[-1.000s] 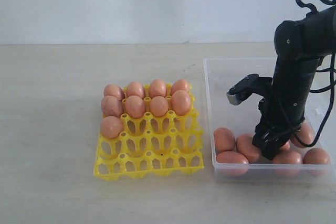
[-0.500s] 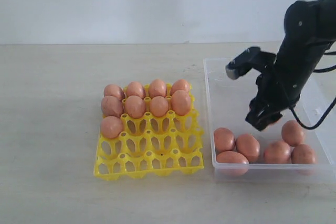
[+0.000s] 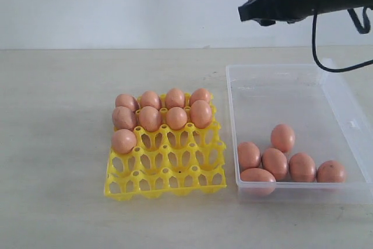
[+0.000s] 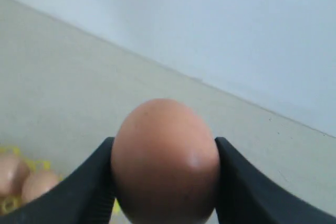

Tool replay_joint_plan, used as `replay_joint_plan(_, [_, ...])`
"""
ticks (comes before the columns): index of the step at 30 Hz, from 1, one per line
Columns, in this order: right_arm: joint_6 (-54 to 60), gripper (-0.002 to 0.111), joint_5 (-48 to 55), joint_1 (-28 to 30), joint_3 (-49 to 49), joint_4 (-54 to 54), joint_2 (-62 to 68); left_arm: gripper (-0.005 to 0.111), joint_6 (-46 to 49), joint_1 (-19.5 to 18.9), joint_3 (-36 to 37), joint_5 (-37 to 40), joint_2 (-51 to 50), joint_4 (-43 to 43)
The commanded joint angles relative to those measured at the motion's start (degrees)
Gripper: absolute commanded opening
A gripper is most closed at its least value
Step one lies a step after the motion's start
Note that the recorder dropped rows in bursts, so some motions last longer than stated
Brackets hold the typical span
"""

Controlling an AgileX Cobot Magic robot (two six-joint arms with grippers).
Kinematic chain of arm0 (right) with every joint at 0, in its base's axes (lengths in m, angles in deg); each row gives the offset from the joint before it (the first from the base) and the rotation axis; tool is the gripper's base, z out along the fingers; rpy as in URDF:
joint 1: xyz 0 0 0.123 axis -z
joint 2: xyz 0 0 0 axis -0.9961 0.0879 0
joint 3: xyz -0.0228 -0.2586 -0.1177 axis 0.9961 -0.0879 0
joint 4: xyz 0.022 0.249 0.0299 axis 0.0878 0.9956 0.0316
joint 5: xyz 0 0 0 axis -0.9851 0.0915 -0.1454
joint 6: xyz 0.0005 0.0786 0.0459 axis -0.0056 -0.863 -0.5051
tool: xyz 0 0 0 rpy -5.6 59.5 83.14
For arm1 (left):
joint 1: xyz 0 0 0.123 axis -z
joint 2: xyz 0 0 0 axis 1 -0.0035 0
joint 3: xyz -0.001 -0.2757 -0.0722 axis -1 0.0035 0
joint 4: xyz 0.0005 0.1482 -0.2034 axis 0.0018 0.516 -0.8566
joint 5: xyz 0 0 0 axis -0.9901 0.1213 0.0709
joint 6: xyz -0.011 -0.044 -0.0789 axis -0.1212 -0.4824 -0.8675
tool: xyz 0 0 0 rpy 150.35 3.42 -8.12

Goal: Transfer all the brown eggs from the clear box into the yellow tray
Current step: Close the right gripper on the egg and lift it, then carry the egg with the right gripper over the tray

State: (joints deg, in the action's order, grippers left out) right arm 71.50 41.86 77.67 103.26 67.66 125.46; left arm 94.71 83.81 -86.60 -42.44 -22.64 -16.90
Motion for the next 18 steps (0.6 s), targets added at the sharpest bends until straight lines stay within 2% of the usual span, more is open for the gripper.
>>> replay_joint_plan(1, [28.47,0.000,-2.93,0.11,0.21,36.64,-0.56,0.004,0.23,-0.16,0.21,-0.09,0.18,-0.03])
replay_joint_plan(2, [32.24,0.000,-1.81,0.11,0.21,40.65,-0.56,0.004,0.23,-0.16,0.21,-0.09,0.18,-0.03])
replay_joint_plan(6, [21.97,0.000,5.51,0.11,1.46,40.65,-0.56,0.004,0.23,-0.16,0.21,-0.09,0.18,-0.03])
replay_joint_plan(7, [22.59,0.000,8.81,0.11,1.77,40.65,-0.56,0.004,0.23,-0.16,0.21,-0.09,0.18,-0.03])
replay_joint_plan(12, [40.46,0.000,31.59,0.01,2.68,40.65,-0.56,0.004,0.23,-0.16,0.21,-0.09,0.18,-0.03])
replay_joint_plan(14, [44.50,0.000,37.17,-0.46,2.68,39.85,-0.56,0.004,0.23,-0.16,0.21,-0.09,0.18,-0.03])
replay_joint_plan(16, [45.72,0.000,37.89,-1.56,2.68,33.55,-0.56,0.004,0.23,-0.16,0.21,-0.09,0.18,-0.03])
replay_joint_plan(18, [42.98,0.000,34.65,-3.68,2.68,22.24,-0.56,0.004,0.23,-0.16,0.21,-0.09,0.18,-0.03])
